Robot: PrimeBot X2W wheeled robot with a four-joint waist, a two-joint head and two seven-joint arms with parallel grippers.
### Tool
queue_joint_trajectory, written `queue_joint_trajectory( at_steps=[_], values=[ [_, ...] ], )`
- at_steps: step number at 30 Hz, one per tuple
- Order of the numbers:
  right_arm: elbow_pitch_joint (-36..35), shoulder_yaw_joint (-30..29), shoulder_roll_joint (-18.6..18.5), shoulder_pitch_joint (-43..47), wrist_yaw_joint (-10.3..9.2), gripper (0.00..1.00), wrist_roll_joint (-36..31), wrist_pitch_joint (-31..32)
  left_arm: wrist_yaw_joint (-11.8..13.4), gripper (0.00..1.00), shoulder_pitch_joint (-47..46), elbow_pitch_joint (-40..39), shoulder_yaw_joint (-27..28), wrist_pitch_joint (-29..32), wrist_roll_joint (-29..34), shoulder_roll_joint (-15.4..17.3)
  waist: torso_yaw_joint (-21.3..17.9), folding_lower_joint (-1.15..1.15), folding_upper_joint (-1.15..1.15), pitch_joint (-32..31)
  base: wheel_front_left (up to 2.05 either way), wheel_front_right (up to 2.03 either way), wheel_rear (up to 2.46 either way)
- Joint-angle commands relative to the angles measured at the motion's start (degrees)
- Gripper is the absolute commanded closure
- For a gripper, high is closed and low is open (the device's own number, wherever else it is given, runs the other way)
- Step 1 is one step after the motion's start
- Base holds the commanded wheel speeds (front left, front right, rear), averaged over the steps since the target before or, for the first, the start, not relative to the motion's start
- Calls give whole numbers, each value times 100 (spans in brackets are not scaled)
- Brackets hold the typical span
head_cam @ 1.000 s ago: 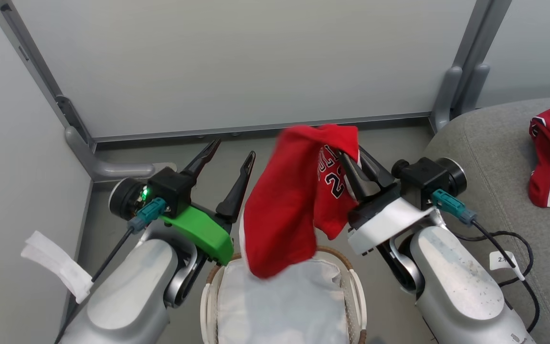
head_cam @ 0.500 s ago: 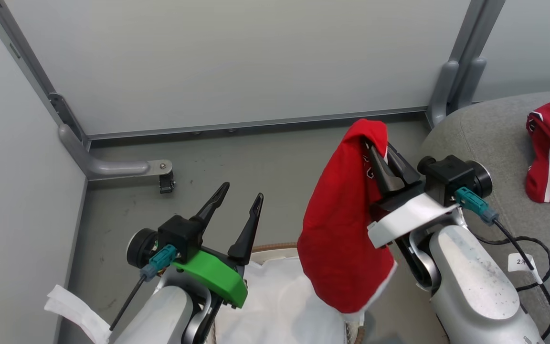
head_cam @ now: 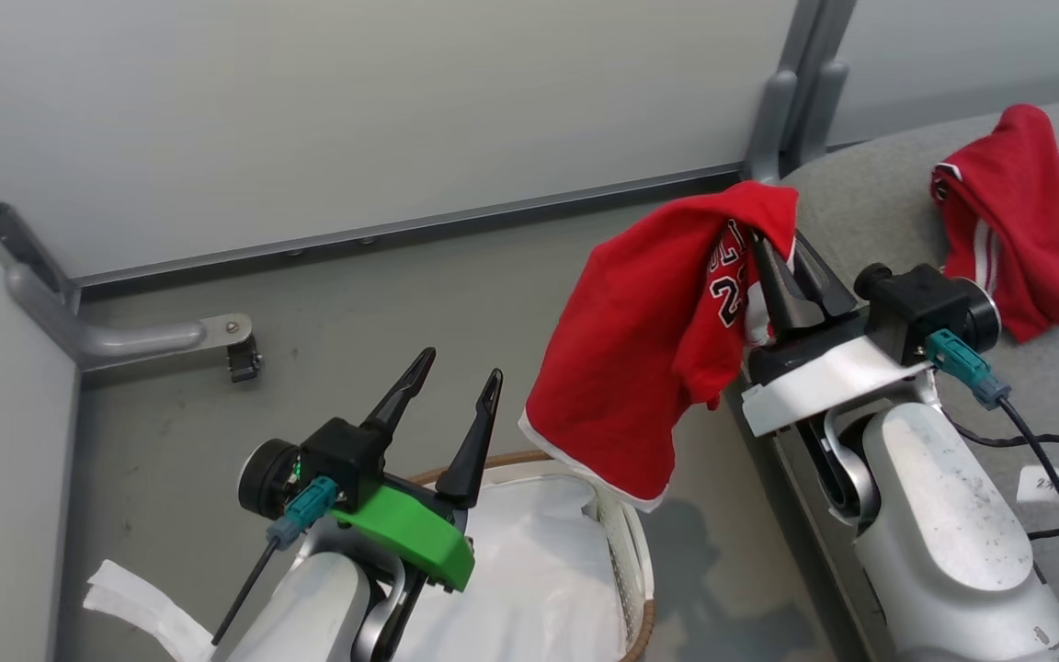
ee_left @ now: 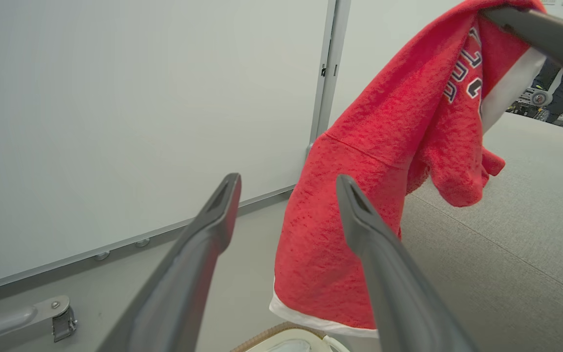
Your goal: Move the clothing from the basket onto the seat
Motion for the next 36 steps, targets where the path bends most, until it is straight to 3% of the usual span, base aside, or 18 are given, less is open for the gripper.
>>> queue_joint_trajectory(
  at_steps=[1,10,16,21,27,34,36],
  values=[
    [-34,-79,-23,-51,-4,100,-44,-28,-22,0,-70,-8,21,5,76,-17,-618,0,0,342,0,0,0],
    [-153,-636,-16,-40,-4,100,-39,-28,-58,0,-392,104,-95,4,289,42,-1814,0,0,938,0,0,0],
    [-198,-1028,-13,43,-4,100,-2,-28,-61,0,-560,148,-296,4,273,106,-2141,0,0,1173,0,0,0],
    [-215,-1281,-16,-23,-4,100,6,-28,-61,0,-653,140,-450,4,221,191,-2118,0,0,1299,0,0,0],
    [-263,-1572,-20,-565,-4,100,-323,-28,-62,0,-820,146,-621,4,201,283,-1829,0,0,1544,0,0,0],
    [-124,-2502,-28,-2041,-4,100,-987,-28,-63,0,-1075,103,-841,4,180,372,-1288,0,0,1903,0,0,0],
    [11,-2753,-178,-2536,-4,100,-1120,-28,-63,0,-1134,85,-908,4,204,393,-1132,0,0,2002,0,0,0]
  ],
)
